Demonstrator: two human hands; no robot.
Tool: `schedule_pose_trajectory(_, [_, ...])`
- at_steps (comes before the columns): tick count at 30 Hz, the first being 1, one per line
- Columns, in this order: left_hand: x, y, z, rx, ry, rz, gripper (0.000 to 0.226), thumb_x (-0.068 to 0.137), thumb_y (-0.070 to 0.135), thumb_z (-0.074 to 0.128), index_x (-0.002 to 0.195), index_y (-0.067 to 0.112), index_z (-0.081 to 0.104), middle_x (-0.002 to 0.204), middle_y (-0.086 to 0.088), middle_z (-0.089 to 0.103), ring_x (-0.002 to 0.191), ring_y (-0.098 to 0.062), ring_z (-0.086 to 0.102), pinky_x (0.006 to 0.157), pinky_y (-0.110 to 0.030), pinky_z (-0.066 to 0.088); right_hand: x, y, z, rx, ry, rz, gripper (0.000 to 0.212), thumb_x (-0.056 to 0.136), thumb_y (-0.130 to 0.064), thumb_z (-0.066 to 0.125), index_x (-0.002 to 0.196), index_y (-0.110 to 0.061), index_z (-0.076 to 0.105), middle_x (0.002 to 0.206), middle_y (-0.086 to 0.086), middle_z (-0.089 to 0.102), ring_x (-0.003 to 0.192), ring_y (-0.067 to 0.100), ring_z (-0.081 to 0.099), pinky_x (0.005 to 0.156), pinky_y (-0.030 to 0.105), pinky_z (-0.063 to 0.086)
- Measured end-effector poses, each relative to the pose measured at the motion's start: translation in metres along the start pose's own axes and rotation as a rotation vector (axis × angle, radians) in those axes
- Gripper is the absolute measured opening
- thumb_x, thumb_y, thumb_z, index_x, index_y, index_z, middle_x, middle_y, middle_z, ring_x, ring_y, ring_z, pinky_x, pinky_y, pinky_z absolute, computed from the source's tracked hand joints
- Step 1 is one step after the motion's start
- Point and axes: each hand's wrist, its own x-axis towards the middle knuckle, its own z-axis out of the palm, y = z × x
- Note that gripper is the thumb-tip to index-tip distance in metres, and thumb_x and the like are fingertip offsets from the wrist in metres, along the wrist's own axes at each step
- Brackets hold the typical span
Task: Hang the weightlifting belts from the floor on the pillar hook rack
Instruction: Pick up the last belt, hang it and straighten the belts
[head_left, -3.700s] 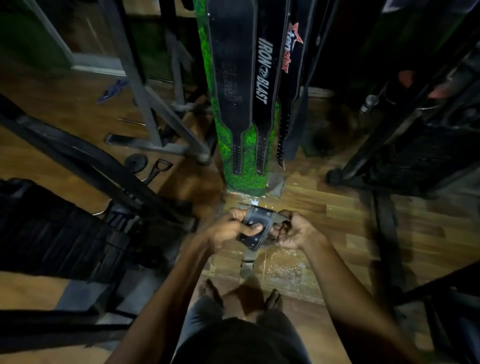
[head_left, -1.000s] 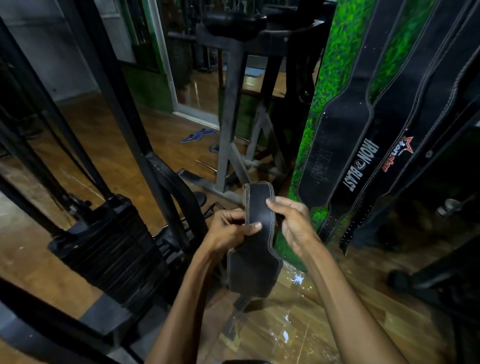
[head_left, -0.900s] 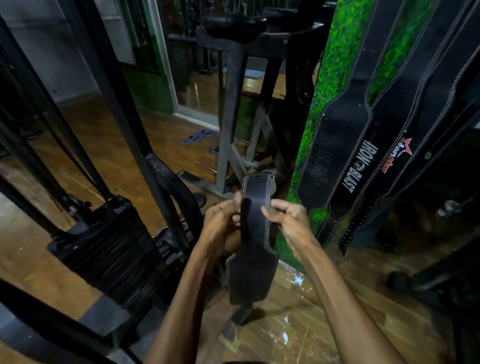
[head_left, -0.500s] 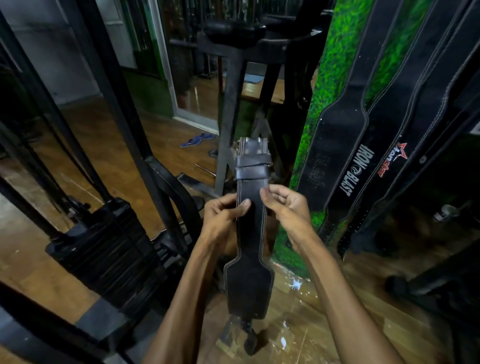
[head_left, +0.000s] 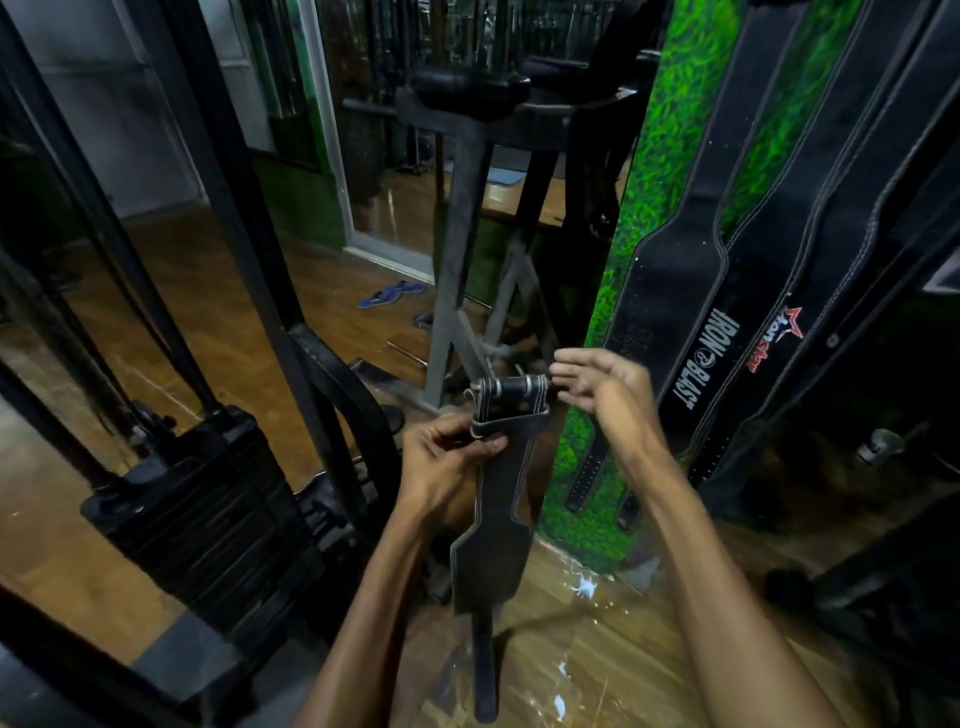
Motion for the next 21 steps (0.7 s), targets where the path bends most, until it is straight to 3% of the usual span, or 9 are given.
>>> schedule_pose_trajectory(2, [0.003,-0.001,0.0,0.009,-0.013,-0.004,0.03,0.074,-0.018,0.076,0.103,-0.019,0.071,0.082,0.001,0.079,0.078,-0.01,0.074,0.072,-0.021,0.059,0.005,-0.017,0.001,-0.035,-0.121,0.04,0.031,0.101,-0.022,0.05,0.097,-0.014,0.08,0.115,0.004,0.075,0.108,0.012,0.068,0.104,0.041,0.051])
schedule_pose_trajectory(5, [0.007,-0.004,0.001,0.018,-0.023,0.0,0.032,0.072,-0.016,0.078,0.103,-0.016,0.072,0.082,0.001,0.079,0.08,-0.013,0.074,0.074,-0.025,0.06,0.005,-0.028,0.006,-0.279,-0.276,0.03,0.06,0.102,-0.061,0.041,0.093,-0.02,0.083,0.106,-0.003,0.079,0.1,0.008,0.071,0.109,0.04,0.045])
schedule_pose_trajectory(7, [0.008,-0.003,0.0,0.008,-0.022,0.001,0.031,0.072,-0.017,0.078,0.103,-0.016,0.072,0.081,0.0,0.079,0.079,-0.014,0.074,0.073,-0.025,0.06,0.0,-0.034,0.006,-0.206,-0.284,-0.039,0.06,0.104,-0.058,0.039,0.093,-0.018,0.083,0.106,0.001,0.08,0.106,0.018,0.072,0.11,0.042,0.045])
schedule_pose_trajectory(9, [0.009,-0.003,-0.003,0.006,0.006,-0.003,0.031,0.073,-0.02,0.075,0.104,-0.015,0.072,0.081,-0.005,0.078,0.076,-0.013,0.074,0.069,-0.022,0.059,-0.007,-0.037,0.005,0.14,-0.281,-0.096,0.063,0.107,-0.048,0.036,0.085,-0.011,0.082,0.118,0.012,0.076,0.12,0.024,0.068,0.111,0.047,0.044])
schedule_pose_trajectory(11, [0.012,-0.004,-0.009,0.001,0.034,0.009,0.031,0.073,-0.017,0.077,0.103,-0.013,0.074,0.092,-0.021,0.076,0.083,-0.022,0.074,0.076,-0.03,0.062,-0.009,-0.04,0.006,0.438,-0.253,-0.072,0.07,0.109,-0.045,0.033,0.074,-0.005,0.078,0.122,0.019,0.073,0.126,0.026,0.064,0.115,0.051,0.04])
schedule_pose_trajectory(14, [0.02,-0.006,-0.017,0.013,0.02,0.032,0.032,0.071,-0.007,0.085,0.102,-0.005,0.077,0.105,-0.032,0.071,0.097,-0.038,0.073,0.092,-0.049,0.057,0.003,-0.035,0.018,0.005,-0.164,-0.069,0.076,0.105,-0.061,0.026,0.083,-0.016,0.083,0.116,0.005,0.077,0.116,0.016,0.068,0.115,0.054,0.041])
schedule_pose_trajectory(17, [0.025,-0.004,-0.018,0.022,0.011,0.034,0.029,0.071,-0.008,0.084,0.099,-0.007,0.077,0.103,-0.032,0.072,0.089,-0.03,0.072,0.086,-0.043,0.058,0.009,-0.036,0.035,-0.261,-0.313,-0.032,0.085,0.091,-0.085,0.02,0.094,-0.028,0.084,0.13,-0.004,0.071,0.129,0.015,0.059,0.12,0.055,0.031])
schedule_pose_trajectory(19, [0.029,-0.001,-0.021,0.02,0.008,0.044,0.028,0.072,-0.007,0.084,0.099,-0.008,0.077,0.102,-0.031,0.073,0.086,-0.026,0.07,0.078,-0.031,0.059,0.01,-0.036,0.038,0.038,-0.359,-0.098,0.085,0.099,-0.072,0.02,0.086,-0.017,0.083,0.133,0.003,0.07,0.132,0.02,0.058,0.119,0.054,0.031])
schedule_pose_trajectory(21, [0.035,0.002,-0.027,0.008,0.014,0.044,0.026,0.072,-0.005,0.085,0.097,-0.006,0.078,0.096,-0.026,0.075,0.085,-0.024,0.068,0.076,-0.029,0.055,0.005,-0.043,0.038,0.385,-0.24,-0.075,0.078,0.106,-0.057,0.025,0.074,-0.009,0.077,0.125,0.012,0.073,0.127,0.021,0.063,0.112,0.05,0.038])
